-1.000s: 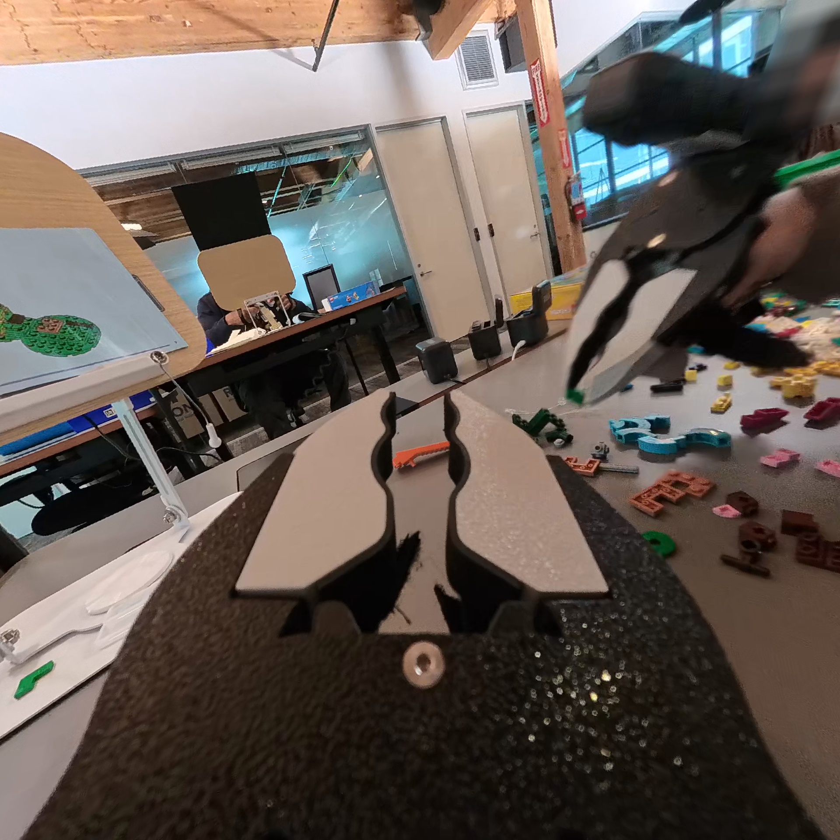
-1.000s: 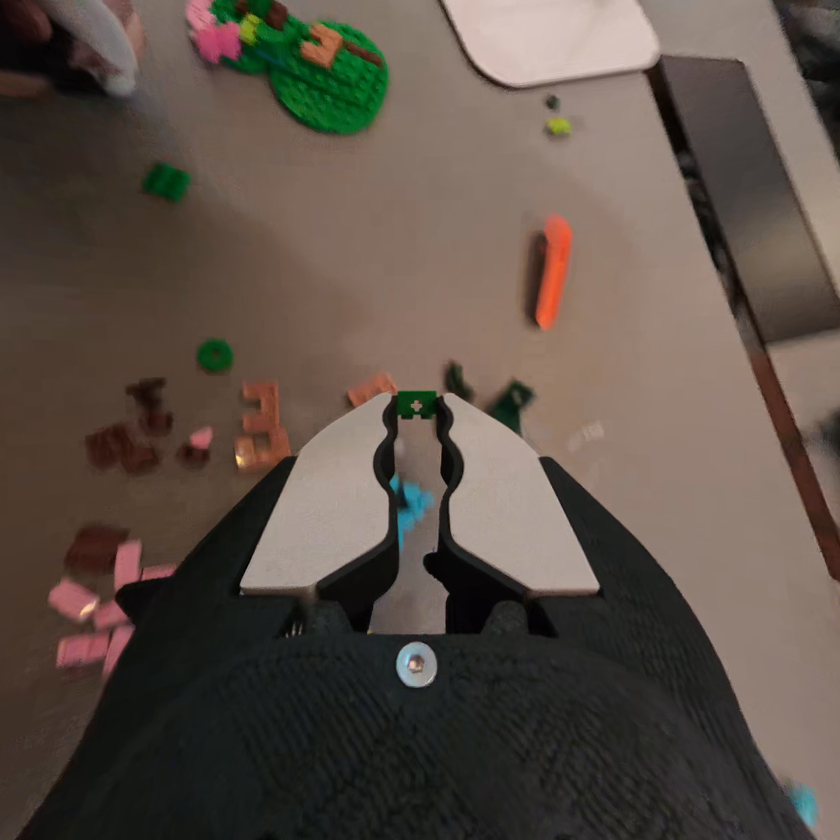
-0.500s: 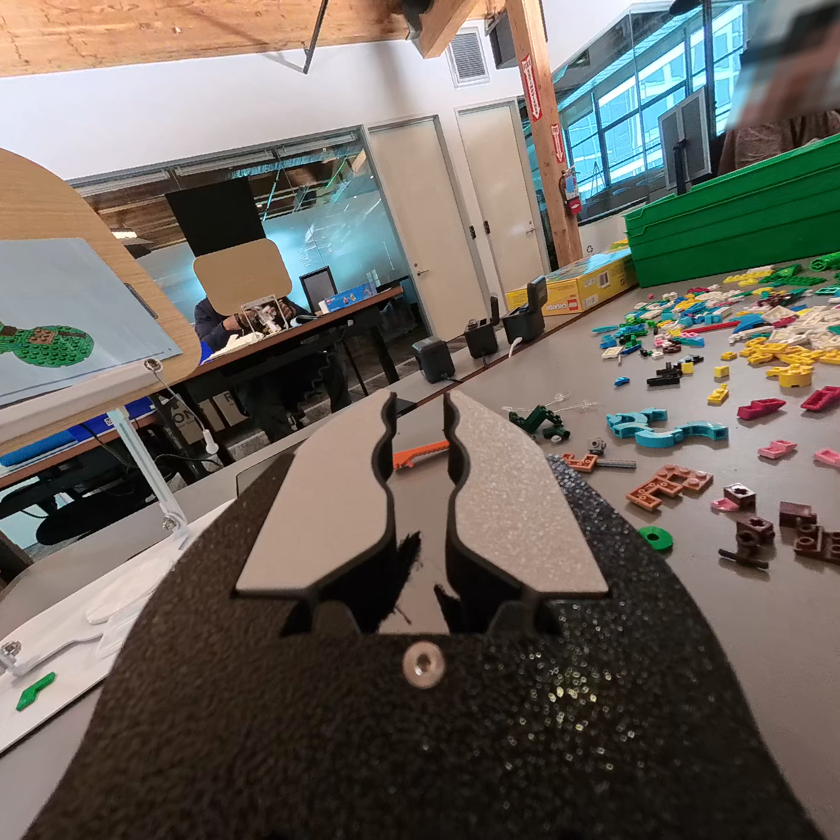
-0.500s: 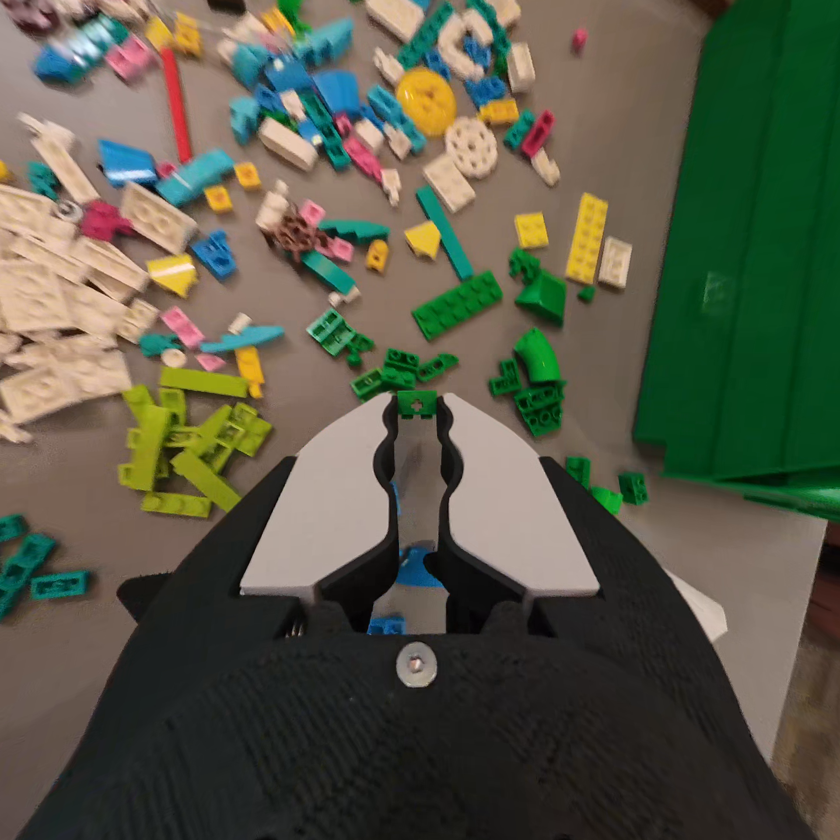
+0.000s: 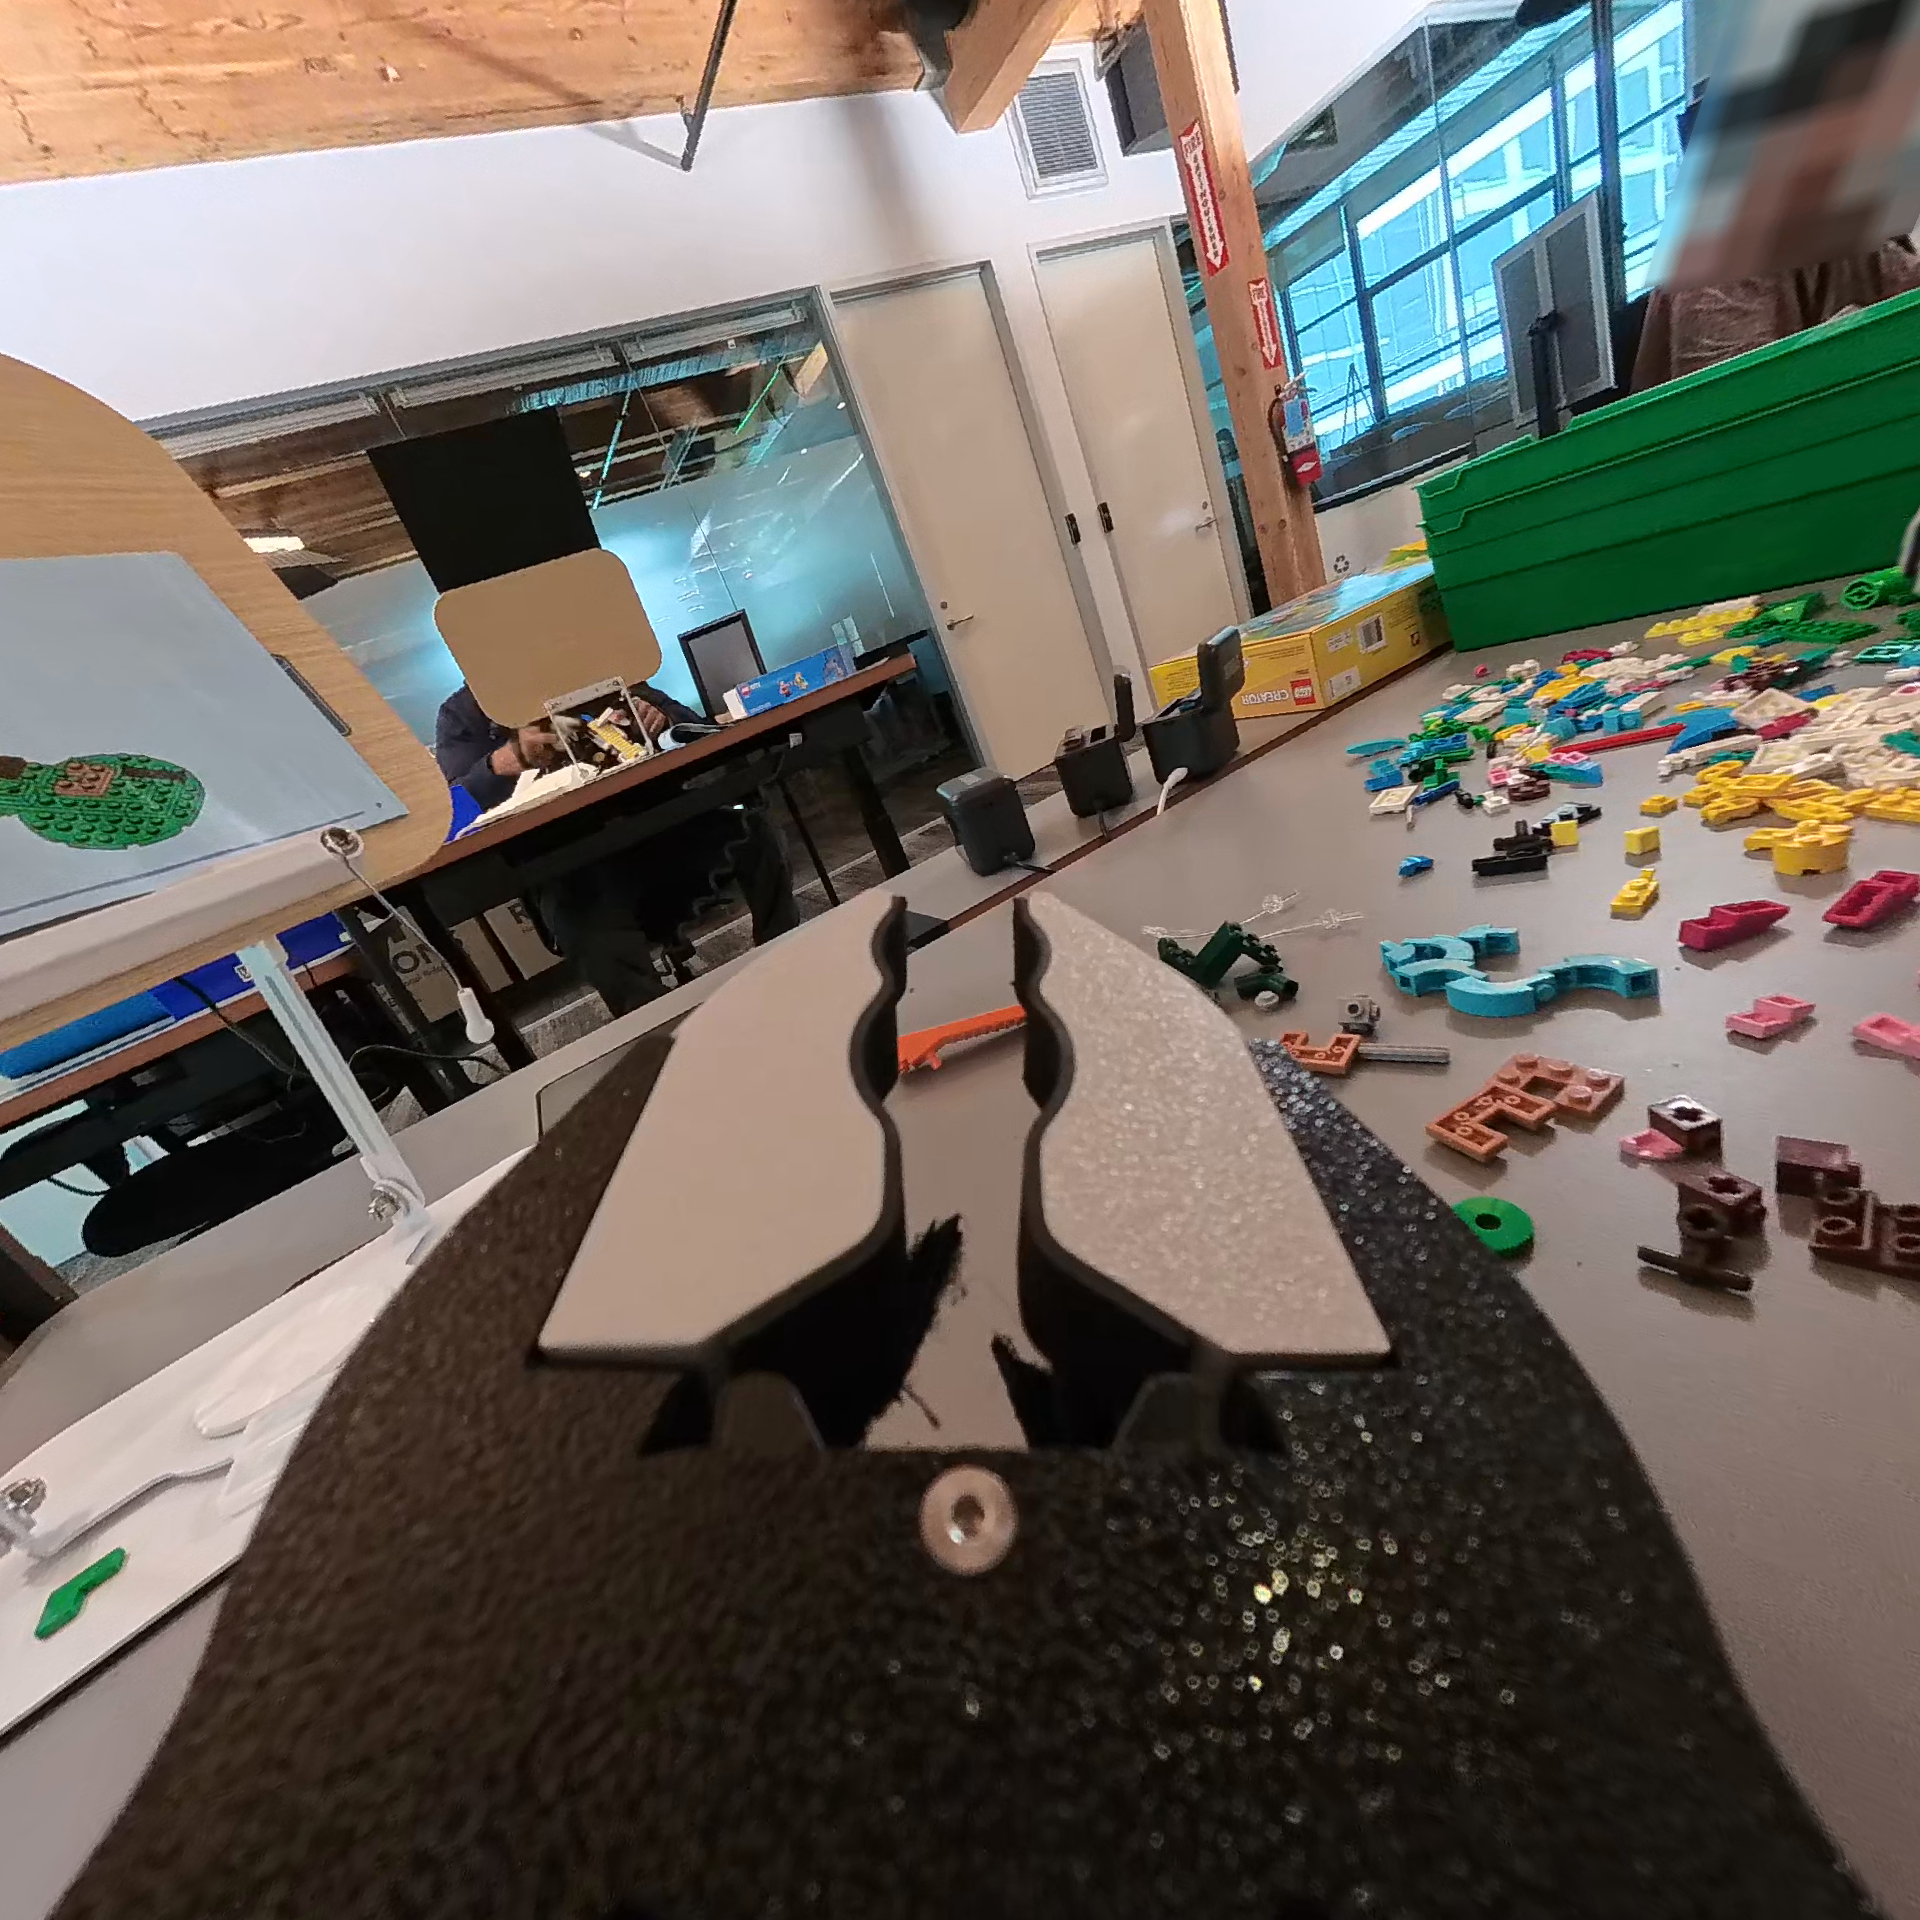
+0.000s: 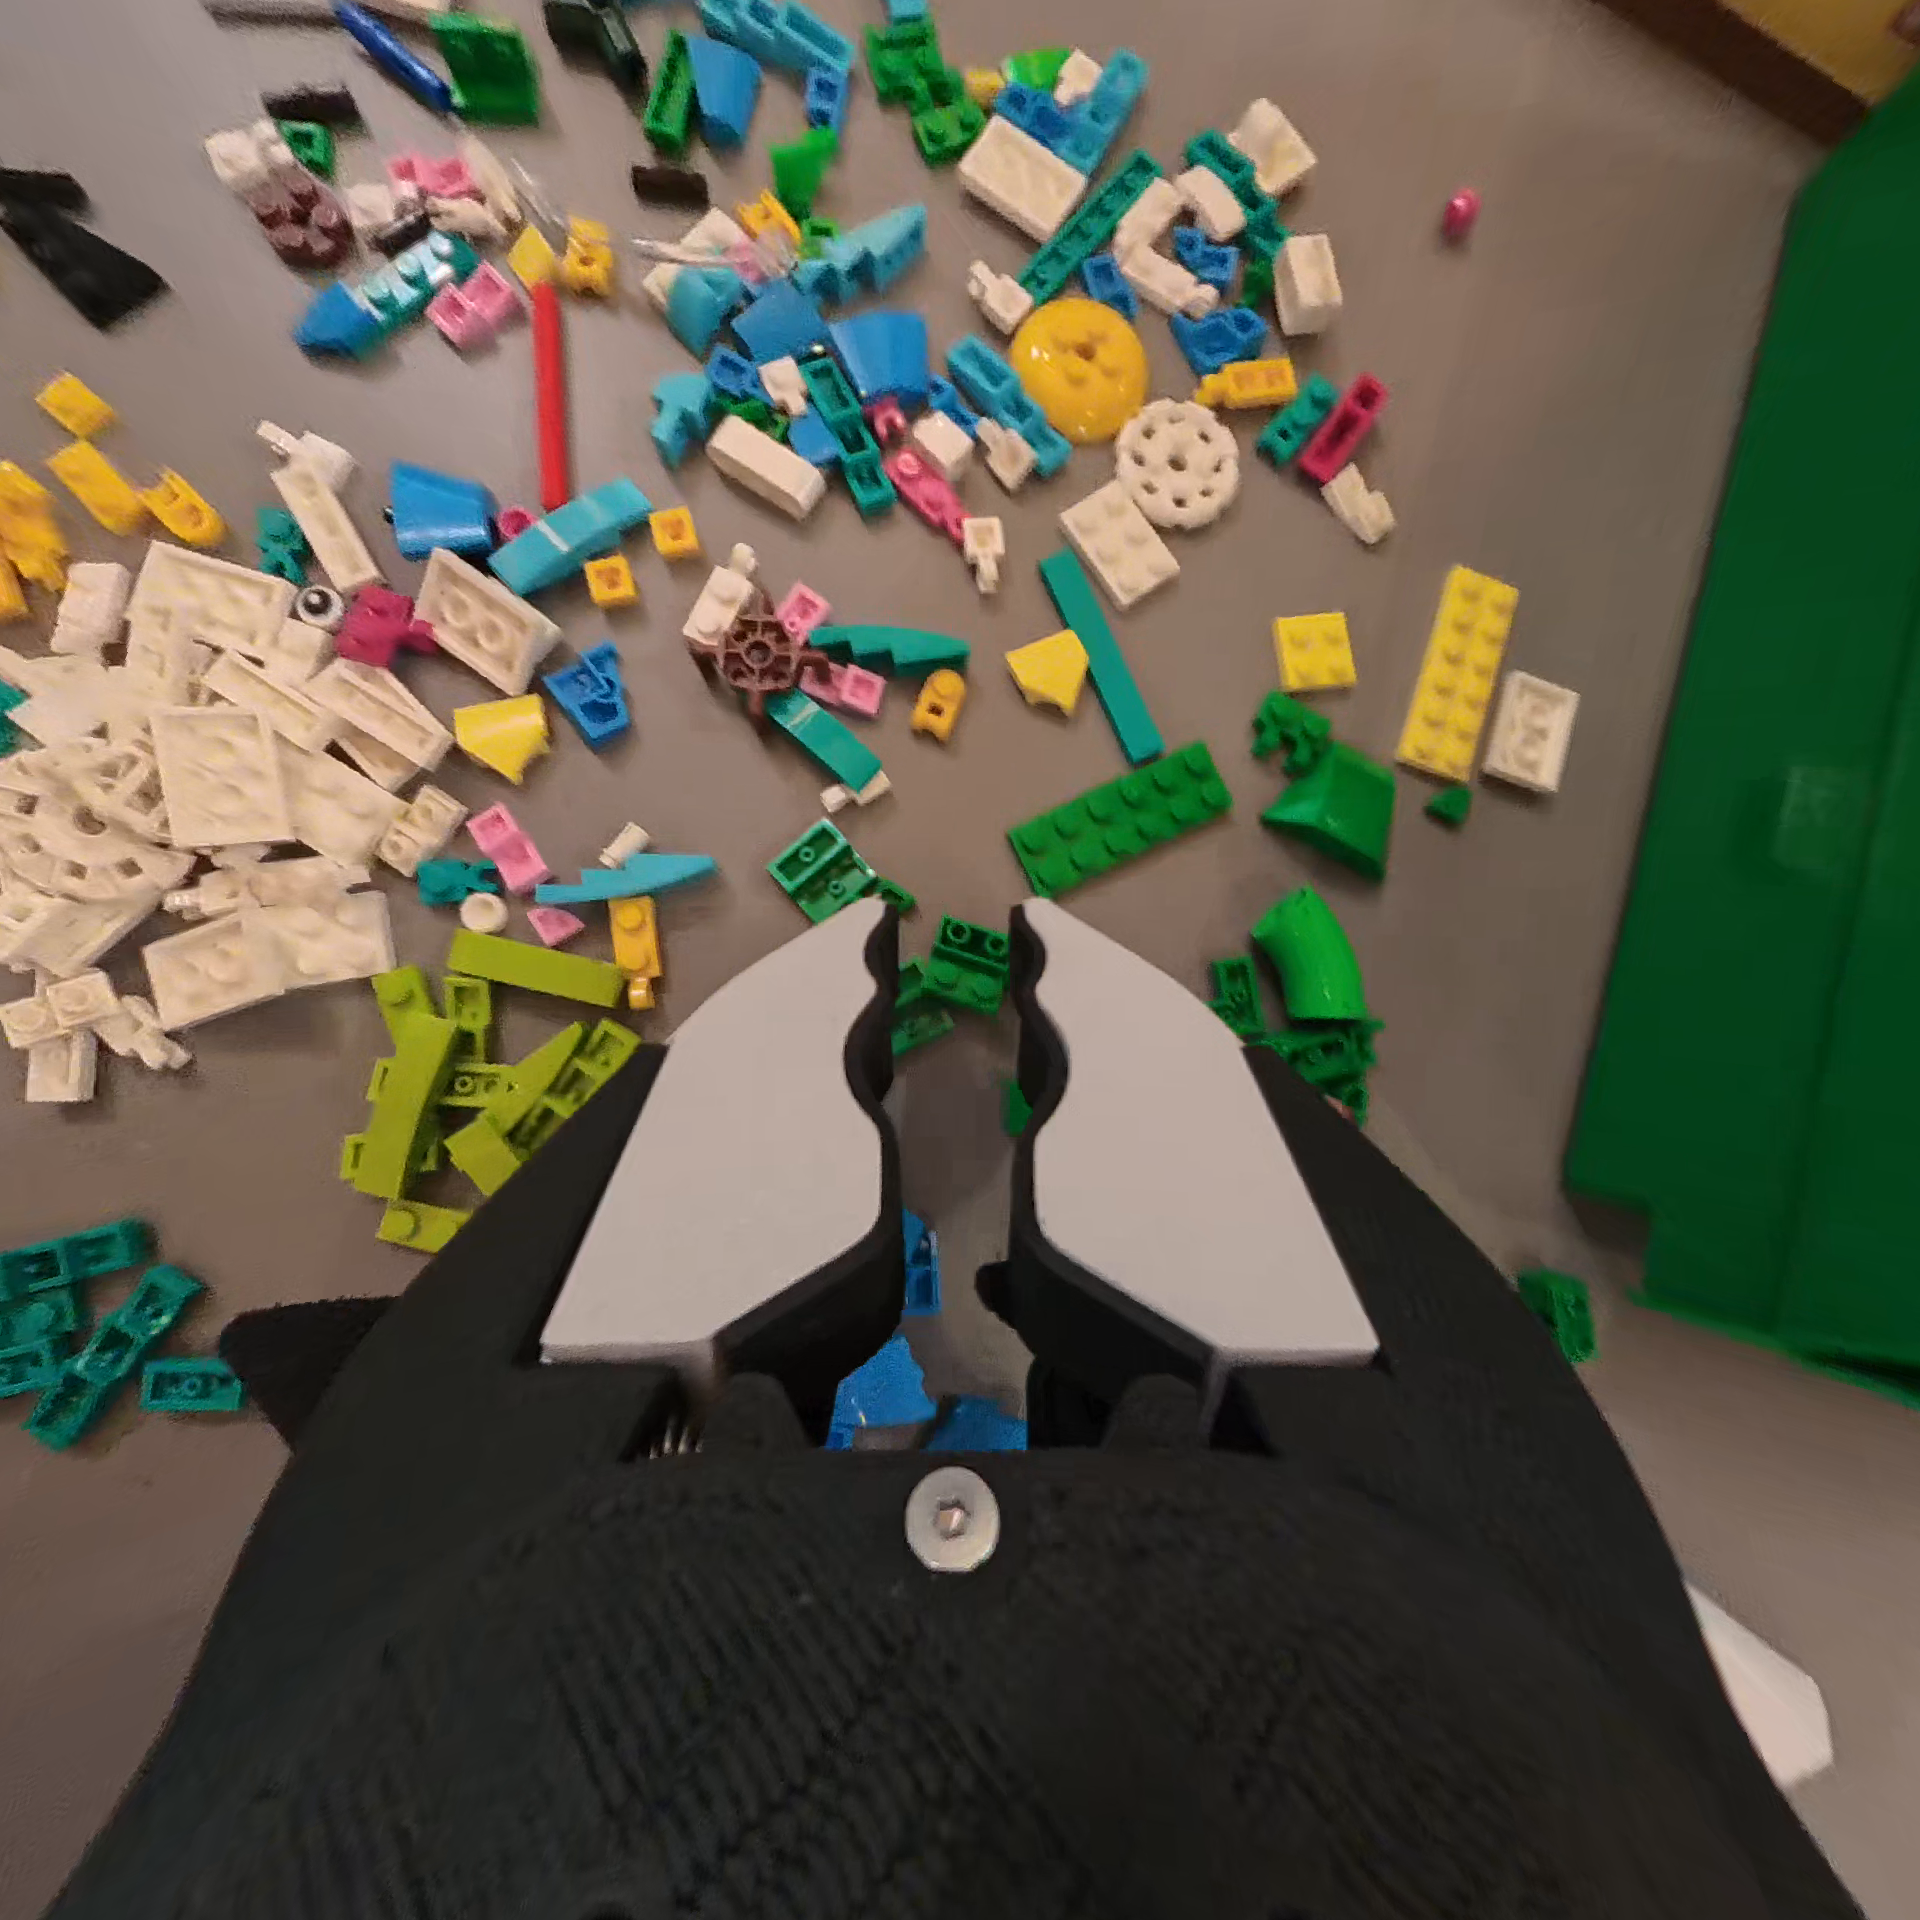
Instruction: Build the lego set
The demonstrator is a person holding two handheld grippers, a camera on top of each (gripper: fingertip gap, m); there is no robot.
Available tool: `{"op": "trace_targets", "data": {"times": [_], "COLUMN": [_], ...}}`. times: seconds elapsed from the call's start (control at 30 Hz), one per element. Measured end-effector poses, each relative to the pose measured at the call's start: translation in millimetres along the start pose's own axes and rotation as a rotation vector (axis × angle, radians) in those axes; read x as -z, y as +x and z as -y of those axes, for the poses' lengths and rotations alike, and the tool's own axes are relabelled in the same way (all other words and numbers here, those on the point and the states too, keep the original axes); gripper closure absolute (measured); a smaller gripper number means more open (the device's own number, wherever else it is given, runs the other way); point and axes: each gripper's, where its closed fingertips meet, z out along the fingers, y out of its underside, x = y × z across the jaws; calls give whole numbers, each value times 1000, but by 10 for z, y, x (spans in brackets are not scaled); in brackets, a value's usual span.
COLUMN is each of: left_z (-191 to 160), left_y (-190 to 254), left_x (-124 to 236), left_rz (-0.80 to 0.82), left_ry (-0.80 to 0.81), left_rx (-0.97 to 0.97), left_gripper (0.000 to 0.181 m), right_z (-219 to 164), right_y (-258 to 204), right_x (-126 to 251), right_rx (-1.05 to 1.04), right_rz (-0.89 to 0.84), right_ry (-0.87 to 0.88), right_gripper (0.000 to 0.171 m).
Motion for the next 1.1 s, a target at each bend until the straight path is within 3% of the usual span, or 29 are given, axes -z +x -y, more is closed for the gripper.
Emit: {"op": "trace_targets", "data": {"times": [0.2, 0.3, 0.43, 0.6, 0.77, 0.93, 1.1], "left_z": [1, -4, -6, -1, -5, -8, -6], "left_y": [2, 6, 12, 13, 17, 22, 23], "left_x": [1, -3, -5, -2, -3, -7, -7], "left_rz": [-2, -3, -5, -7, -7, -9, -9], "left_ry": [1, -2, -2, 1, -1, -3, -2], "left_rx": [0, -3, -6, -4, -8, -10, -11], "left_gripper": [162, 162, 162, 162, 162, 163, 163], "right_z": [-163, -251, 83, 44, -142, 191, 55], "right_y": [16, 135, -159, -267, 16, 161, 298], "right_x": [-151, -94, -157, -230, -133, -245, -363], "right_rx": [80, 117, 115, 181, 162, 86, 129], "right_rz": [-8, -77, 49, 82, -18, -66, -126], "right_ry": [-161, -266, -109, -175, -307, -121, -240], "right_gripper": [171, 171, 171, 171, 171, 171, 171]}}
